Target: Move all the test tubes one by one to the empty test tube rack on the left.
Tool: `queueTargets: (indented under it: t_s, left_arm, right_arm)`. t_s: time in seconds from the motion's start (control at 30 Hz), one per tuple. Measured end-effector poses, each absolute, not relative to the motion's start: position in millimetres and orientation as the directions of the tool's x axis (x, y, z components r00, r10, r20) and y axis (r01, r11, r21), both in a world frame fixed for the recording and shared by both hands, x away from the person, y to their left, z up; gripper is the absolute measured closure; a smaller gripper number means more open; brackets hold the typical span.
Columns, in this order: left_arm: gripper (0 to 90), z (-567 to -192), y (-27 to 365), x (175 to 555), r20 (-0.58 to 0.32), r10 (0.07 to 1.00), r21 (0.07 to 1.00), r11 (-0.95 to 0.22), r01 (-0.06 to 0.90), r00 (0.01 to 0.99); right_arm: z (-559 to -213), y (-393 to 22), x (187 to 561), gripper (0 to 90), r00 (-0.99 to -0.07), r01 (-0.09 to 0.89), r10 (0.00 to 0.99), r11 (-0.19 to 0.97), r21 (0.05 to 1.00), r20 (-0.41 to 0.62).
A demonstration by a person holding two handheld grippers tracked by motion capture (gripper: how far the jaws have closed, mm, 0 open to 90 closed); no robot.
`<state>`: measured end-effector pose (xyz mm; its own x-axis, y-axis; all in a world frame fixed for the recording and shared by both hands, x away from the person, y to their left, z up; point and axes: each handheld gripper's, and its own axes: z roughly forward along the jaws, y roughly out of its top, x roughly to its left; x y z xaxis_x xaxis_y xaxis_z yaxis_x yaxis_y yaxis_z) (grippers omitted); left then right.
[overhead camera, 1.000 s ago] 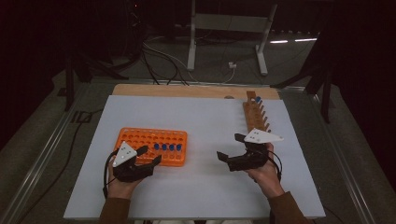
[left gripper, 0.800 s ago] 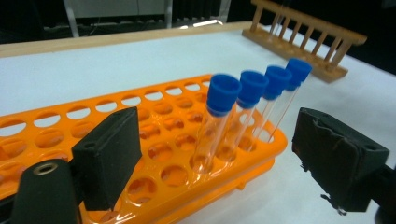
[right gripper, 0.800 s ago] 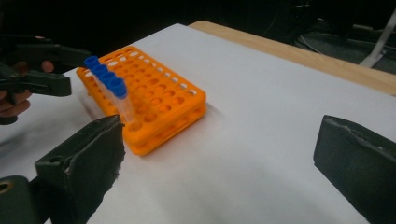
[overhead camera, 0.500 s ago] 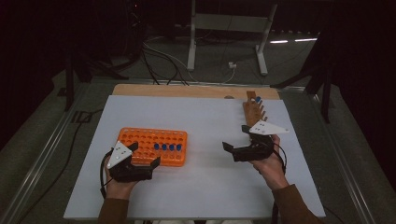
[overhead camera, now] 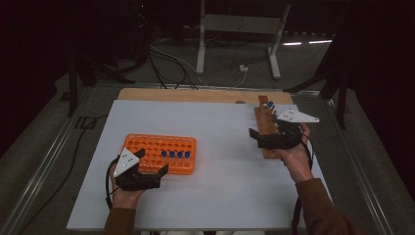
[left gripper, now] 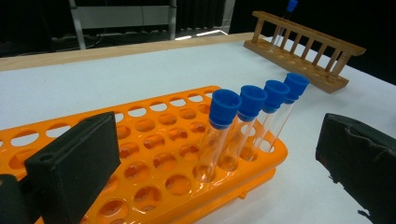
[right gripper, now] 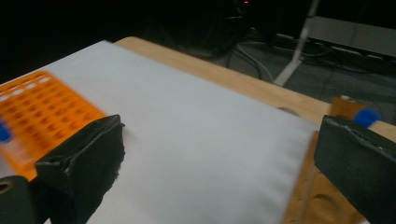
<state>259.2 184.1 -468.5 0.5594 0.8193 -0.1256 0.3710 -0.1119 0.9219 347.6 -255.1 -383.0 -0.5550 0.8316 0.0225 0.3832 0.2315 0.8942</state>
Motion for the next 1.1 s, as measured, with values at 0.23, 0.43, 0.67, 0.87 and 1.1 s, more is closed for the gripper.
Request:
queueTargets:
  t_s: [0.23,0.43,0.67,0.87,1.1]
  left_arm:
    - [0.8,-469.4,183.9,259.1,-0.127,0.821,0.922,-0.109,0.372,0.556]
    - [0.8,-470.5,183.2,259.8,-0.125,0.821,0.921,-0.114,0.373,0.558]
    - [0.8,-471.2,182.3,259.8,-0.125,0.820,0.921,-0.114,0.373,0.558]
    - [0.8,-471.5,184.5,259.9,-0.129,0.823,0.921,-0.108,0.375,0.553]
    - [0.8,-471.2,186.2,259.9,-0.130,0.829,0.924,-0.098,0.370,0.544]
  right_arm:
    - [-381.3,-268.8,370.8,2.1,-0.518,0.398,0.855,0.228,0.889,0.012]
    - [-383.1,-279.8,384.9,2.1,-0.479,0.416,0.877,0.209,0.885,0.018]
    - [-389.7,-287.1,399.9,2.0,-0.439,0.441,0.898,0.187,0.878,0.029]
    - [-394.4,-288.4,414.6,2.0,-0.413,0.456,0.910,0.176,0.873,0.031]
    - [-400.4,-293.4,432.7,2.0,-0.380,0.469,0.924,0.152,0.870,0.043]
